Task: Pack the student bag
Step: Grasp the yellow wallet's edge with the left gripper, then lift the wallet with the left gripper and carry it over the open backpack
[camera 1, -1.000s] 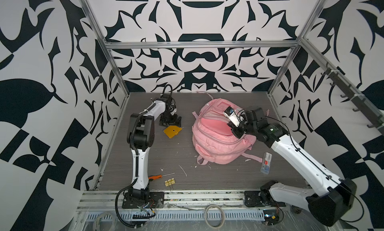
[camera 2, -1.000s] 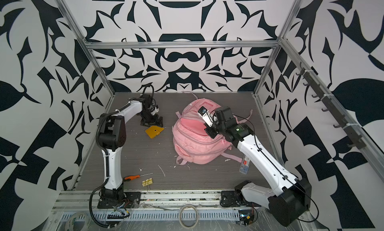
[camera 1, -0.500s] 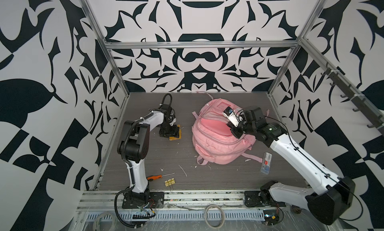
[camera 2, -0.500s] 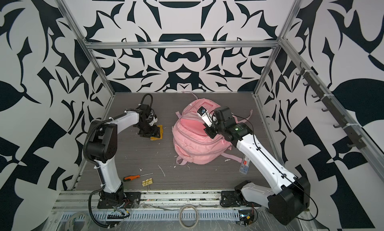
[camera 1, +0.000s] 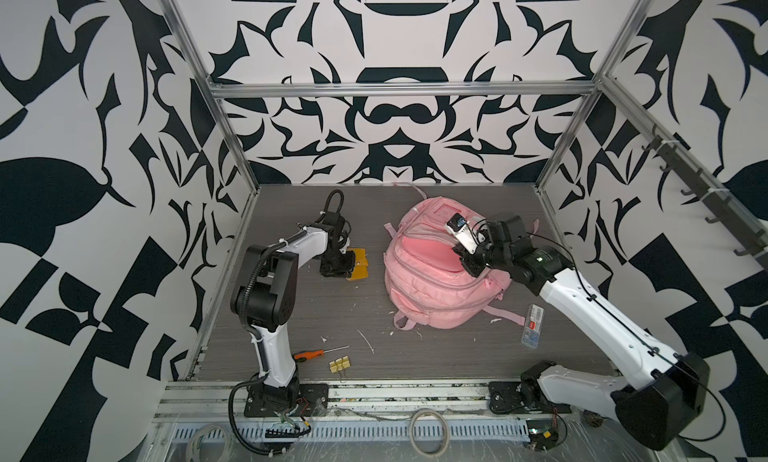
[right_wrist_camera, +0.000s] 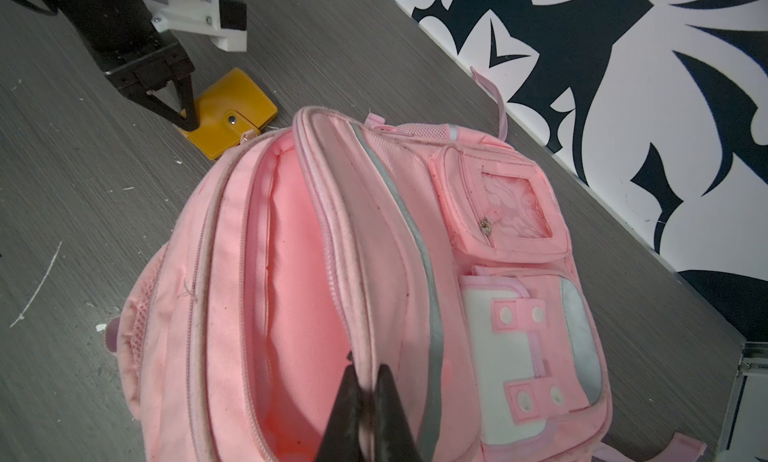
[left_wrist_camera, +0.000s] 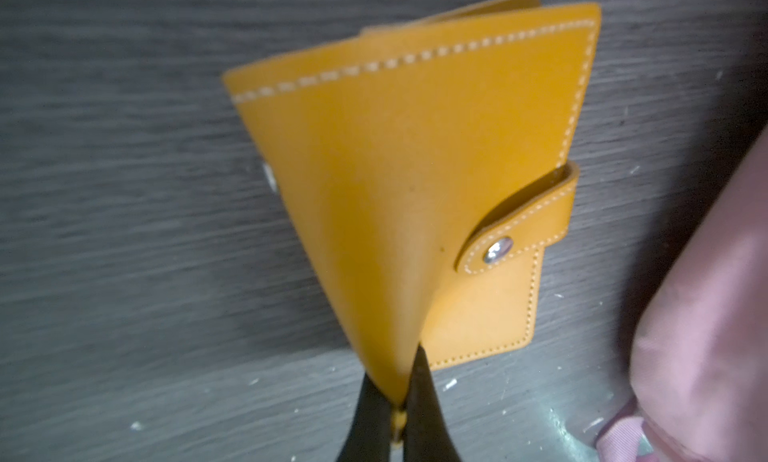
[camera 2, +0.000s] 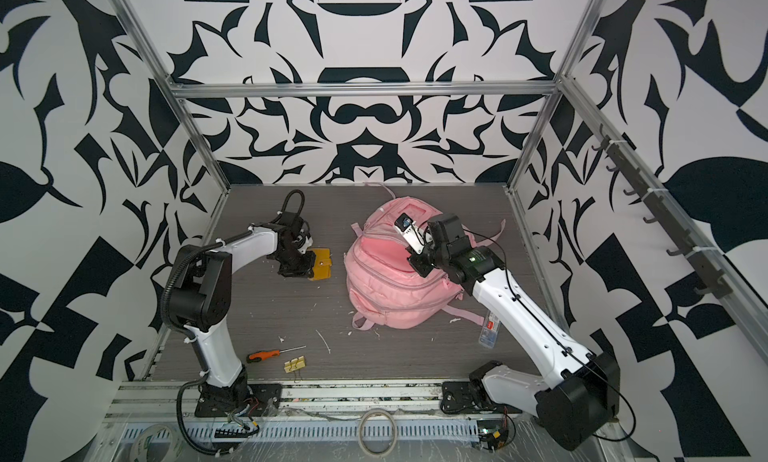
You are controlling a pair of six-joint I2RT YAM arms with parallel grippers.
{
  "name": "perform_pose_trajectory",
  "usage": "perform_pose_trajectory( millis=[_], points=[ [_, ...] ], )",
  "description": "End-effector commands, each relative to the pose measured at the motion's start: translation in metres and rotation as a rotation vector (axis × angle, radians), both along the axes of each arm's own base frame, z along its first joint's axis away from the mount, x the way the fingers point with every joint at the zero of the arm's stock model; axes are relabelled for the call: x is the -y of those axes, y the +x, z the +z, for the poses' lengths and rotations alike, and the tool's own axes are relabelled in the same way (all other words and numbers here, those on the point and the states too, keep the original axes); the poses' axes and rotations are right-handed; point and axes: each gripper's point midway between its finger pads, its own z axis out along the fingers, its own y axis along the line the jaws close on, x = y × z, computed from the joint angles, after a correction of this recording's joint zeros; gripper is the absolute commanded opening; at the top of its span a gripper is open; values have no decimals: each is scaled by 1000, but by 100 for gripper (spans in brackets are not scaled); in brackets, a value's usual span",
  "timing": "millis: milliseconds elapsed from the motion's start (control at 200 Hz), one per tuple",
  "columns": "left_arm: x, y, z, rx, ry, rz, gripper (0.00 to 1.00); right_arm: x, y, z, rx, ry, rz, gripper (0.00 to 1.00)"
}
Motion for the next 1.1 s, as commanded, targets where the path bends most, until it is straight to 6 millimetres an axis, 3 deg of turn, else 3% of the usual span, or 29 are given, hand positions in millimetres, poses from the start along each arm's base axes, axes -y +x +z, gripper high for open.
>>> perform_pose_trajectory(
  millis=[0,130,275,445,565,640,895,1010,1095],
  points=[
    [-4,-28,-6,-71,13,26,0,-7,11,46,154,91,-6,0],
    [0,-39,36,-8,-64,64,0,-7,12,49,153,114,-20,0],
    [8,-72,84,35,-192,93,0,-8,14,51,150,138,-35,0],
    [48,-129,141,9,-399,6,0,-9,17,50,147,141,-43,0],
    [81,-157,155,-84,-505,-47,0,-14,19,51,153,159,-29,0],
    [104,-155,169,-80,-562,-103,0,-18,19,51,153,167,-1,0],
    [172,-135,177,-159,-655,-212,0,-28,8,52,155,178,82,0],
    [189,-132,180,-179,-675,-245,0,-32,1,51,153,171,109,0],
    [189,-135,185,-180,-669,-259,0,-32,-2,50,156,158,109,0]
  ],
)
